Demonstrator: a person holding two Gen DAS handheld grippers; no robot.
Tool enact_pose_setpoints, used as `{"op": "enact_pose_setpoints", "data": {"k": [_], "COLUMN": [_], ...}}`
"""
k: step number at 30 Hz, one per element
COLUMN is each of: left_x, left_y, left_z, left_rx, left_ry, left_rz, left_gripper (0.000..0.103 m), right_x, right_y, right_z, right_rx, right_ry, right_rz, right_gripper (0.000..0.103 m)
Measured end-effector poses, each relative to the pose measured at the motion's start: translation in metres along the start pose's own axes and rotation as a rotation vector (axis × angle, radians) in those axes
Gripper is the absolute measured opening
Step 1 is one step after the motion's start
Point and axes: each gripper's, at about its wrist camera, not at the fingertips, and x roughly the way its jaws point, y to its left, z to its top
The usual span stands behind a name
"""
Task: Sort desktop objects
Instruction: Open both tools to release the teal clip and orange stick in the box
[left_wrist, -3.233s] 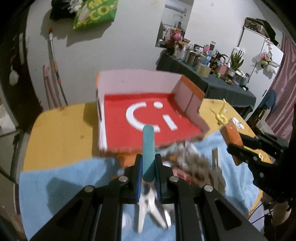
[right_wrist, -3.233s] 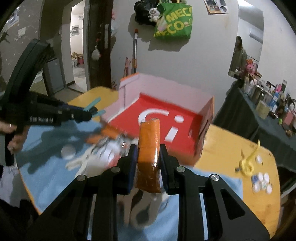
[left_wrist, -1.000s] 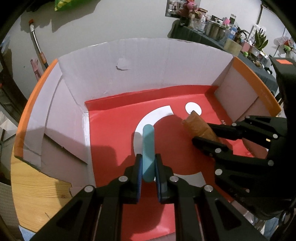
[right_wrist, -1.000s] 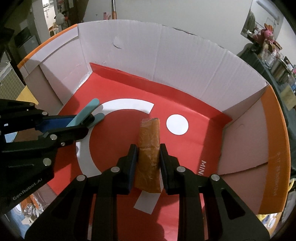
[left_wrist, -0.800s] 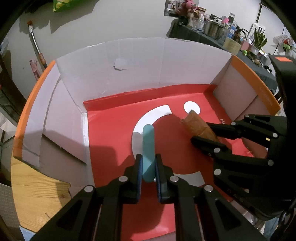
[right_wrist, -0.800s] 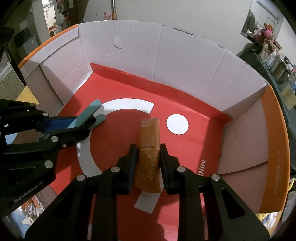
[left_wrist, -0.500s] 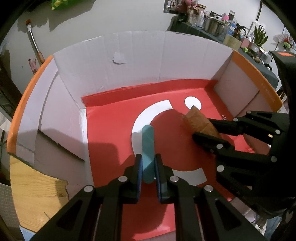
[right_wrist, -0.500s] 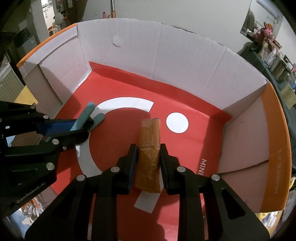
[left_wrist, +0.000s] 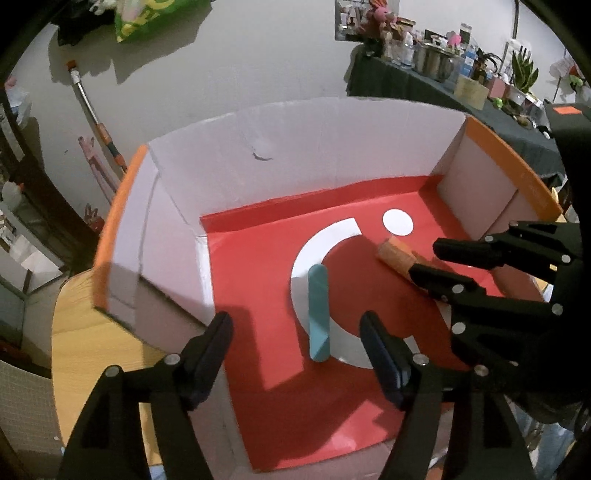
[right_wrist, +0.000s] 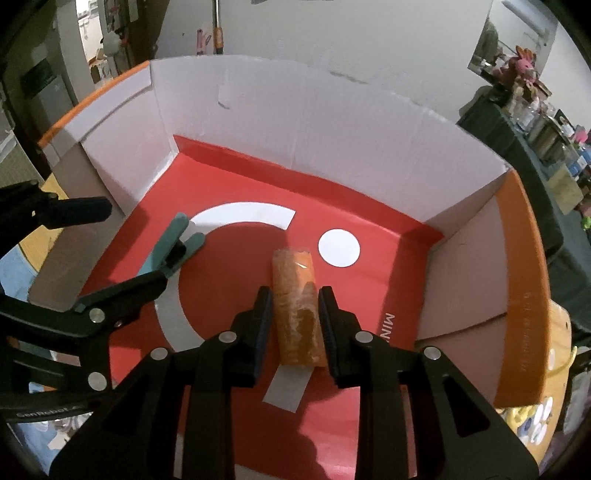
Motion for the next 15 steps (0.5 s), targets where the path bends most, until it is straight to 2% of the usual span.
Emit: {"op": "enact_pose_setpoints", "data": {"k": [4, 15], "left_x": [-0.014, -0.049], "left_y": [0.005, 0.006], "left_z": [-0.002, -0.012], "left_rx": [-0.008, -0.013], "left_ry": [-0.018, -0.051], "left_rz": [0.020, 0.060], "left_gripper": [0.079, 0.083], "right_x": [-0.011, -0.046], "right_y": [-0.002, -0.004], "right_z": [0.003, 0.001], "right_rx": [0.001, 0.009], "right_ry": [-0.018, -0.060], "right_rz": [-0.003, -0.021], "right_gripper": [0.024, 0.024]}}
